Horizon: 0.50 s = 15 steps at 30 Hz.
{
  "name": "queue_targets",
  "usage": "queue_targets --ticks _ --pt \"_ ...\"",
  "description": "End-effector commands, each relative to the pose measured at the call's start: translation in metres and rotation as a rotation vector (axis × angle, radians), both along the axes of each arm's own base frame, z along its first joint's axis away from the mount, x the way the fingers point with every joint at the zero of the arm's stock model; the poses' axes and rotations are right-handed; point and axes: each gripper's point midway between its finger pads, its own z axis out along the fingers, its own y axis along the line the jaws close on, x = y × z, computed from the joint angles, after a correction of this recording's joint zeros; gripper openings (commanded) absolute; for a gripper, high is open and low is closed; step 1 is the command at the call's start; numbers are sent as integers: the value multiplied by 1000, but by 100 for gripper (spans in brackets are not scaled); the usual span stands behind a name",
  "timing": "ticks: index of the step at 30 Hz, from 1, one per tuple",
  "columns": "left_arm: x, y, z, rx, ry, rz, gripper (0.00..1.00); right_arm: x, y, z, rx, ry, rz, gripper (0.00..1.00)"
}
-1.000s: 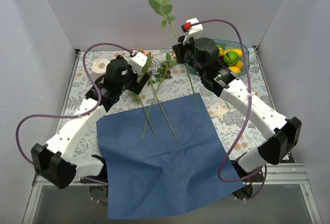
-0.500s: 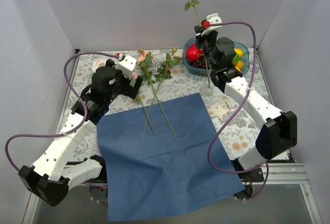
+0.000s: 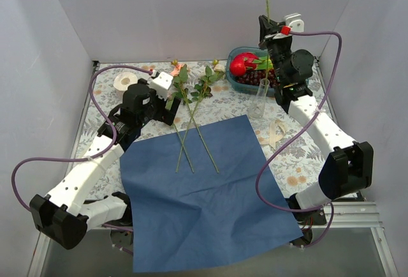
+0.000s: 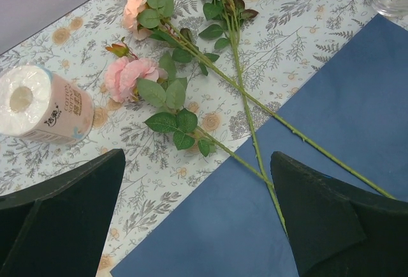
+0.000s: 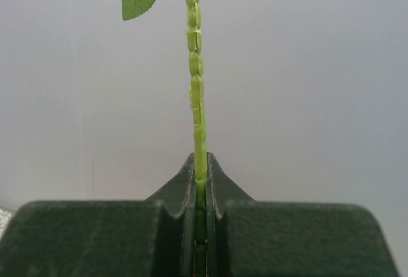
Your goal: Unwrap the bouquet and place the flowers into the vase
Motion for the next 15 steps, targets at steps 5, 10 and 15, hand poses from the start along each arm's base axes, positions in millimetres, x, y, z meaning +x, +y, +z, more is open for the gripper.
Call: queue_targets --ticks 5,10,15 --pt "4 -6 -3 -48 18 -11 98 -11 -15 45 63 -178 4 1" --pt "6 -6 -9 -35 33 -11 98 0 -19 41 76 -178 17 1" --pt "8 -6 -14 -24 46 -6 98 4 -20 38 86 -183 19 1"
